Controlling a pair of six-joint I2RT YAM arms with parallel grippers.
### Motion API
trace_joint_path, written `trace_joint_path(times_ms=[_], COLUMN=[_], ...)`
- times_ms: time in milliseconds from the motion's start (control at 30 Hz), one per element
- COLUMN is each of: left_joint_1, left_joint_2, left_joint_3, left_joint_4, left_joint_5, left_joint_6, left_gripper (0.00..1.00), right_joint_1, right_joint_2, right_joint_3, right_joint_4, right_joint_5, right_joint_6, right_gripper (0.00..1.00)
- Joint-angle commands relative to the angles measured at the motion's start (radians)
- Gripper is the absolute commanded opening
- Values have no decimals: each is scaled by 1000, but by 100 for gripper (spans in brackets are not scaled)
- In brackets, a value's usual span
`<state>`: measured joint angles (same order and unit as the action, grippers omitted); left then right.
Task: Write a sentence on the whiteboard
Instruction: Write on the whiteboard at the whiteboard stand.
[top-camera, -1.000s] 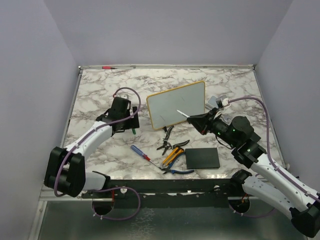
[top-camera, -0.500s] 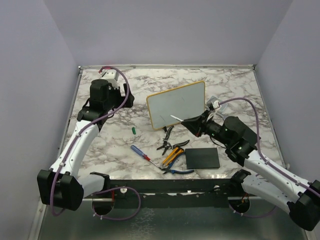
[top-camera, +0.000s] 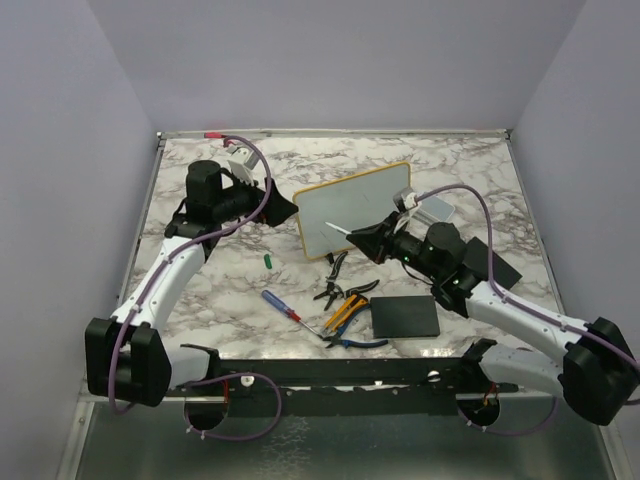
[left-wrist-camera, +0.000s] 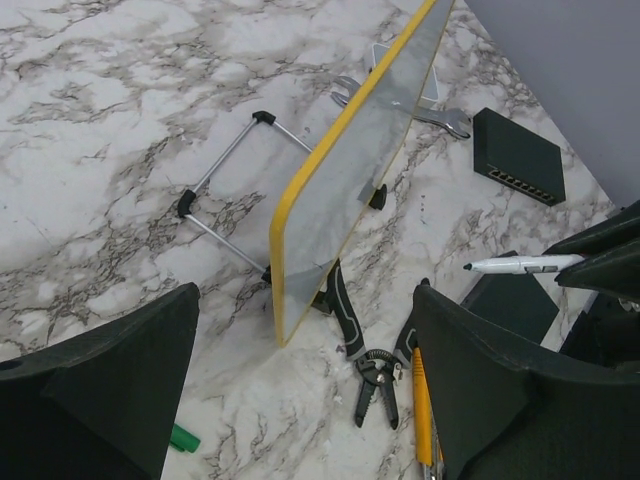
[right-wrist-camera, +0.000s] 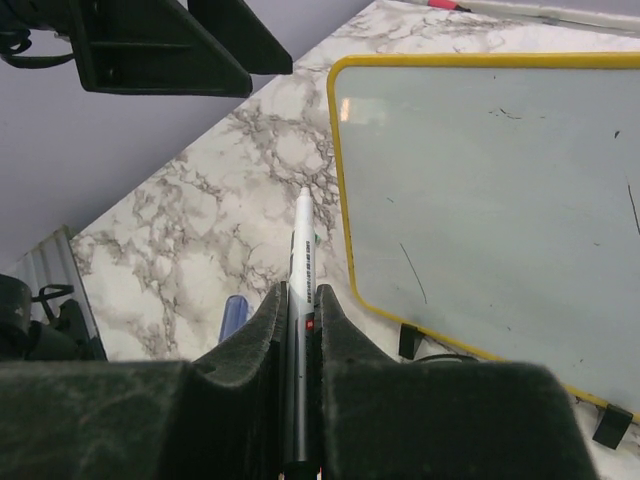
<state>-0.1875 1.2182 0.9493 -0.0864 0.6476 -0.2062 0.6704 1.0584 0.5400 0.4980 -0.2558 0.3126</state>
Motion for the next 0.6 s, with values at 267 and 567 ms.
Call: trace_joint_path(times_ms=[267,567], left_joint_1=[-46,-59], left_joint_2=[151,186], left_joint_3=[65,77], left_joint_4=[42,42], left_joint_5=[17,-24], left_joint_6=[14,24], left_gripper=[66,44], right_joint_1=[33,44], right_joint_2=[253,352], right_joint_3=[155,224], right_joint_4=[192,188], right_joint_5=[87,72], right_joint_6=[-57,-86], right_gripper=[1,1])
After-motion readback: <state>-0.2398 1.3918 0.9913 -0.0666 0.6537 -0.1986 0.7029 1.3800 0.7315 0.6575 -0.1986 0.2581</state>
